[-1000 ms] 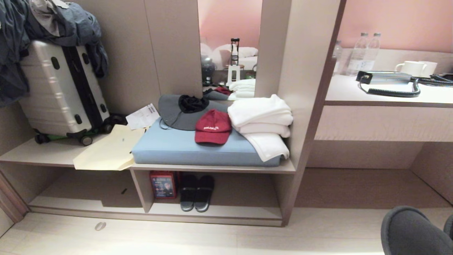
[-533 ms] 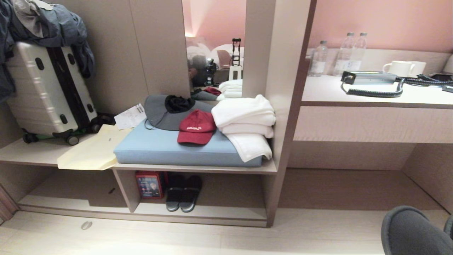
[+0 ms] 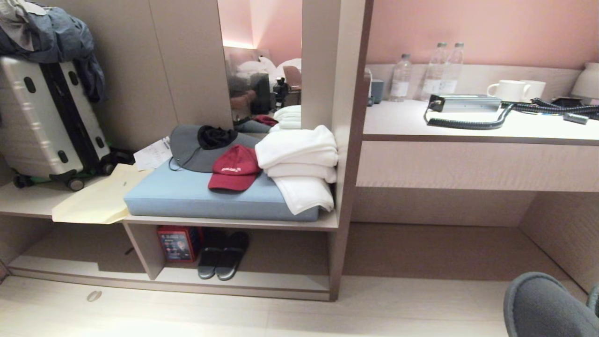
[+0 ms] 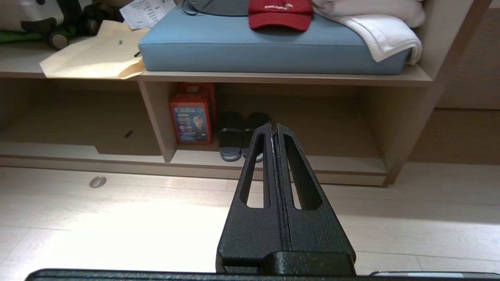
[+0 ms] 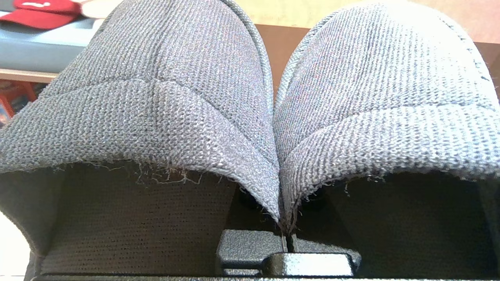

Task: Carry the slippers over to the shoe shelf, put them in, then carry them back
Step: Place the slippers on the floor

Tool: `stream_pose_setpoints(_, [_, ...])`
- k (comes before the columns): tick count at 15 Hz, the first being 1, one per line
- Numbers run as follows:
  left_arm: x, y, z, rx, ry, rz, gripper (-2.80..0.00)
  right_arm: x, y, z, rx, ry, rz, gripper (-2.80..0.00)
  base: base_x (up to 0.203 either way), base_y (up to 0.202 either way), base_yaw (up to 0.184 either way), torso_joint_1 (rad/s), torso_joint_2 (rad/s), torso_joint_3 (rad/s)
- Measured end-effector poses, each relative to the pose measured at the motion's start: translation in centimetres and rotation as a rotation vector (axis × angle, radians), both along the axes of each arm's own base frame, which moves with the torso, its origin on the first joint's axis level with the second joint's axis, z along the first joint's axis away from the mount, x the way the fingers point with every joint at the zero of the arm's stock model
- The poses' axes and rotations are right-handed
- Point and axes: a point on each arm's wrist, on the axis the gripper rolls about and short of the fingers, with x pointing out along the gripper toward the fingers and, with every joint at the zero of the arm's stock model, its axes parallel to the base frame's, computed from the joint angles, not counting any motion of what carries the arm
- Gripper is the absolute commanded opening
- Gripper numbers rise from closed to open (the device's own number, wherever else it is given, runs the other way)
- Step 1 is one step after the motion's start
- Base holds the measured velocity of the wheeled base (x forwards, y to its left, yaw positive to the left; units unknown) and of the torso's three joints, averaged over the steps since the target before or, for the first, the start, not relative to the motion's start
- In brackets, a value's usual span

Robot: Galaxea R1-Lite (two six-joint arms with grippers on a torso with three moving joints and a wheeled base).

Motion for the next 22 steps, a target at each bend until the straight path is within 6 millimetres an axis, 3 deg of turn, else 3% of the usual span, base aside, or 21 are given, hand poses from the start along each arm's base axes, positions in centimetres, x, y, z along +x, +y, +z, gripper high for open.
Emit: stream_pose_setpoints(22, [0.0,0.0,0.0,0.0,0.0,0.0,-2.8,0.0,0.0,0.0,0.0,0.0,0.001,-2.8,0.0,-0.195,0.002,0.002,0.0,0.004])
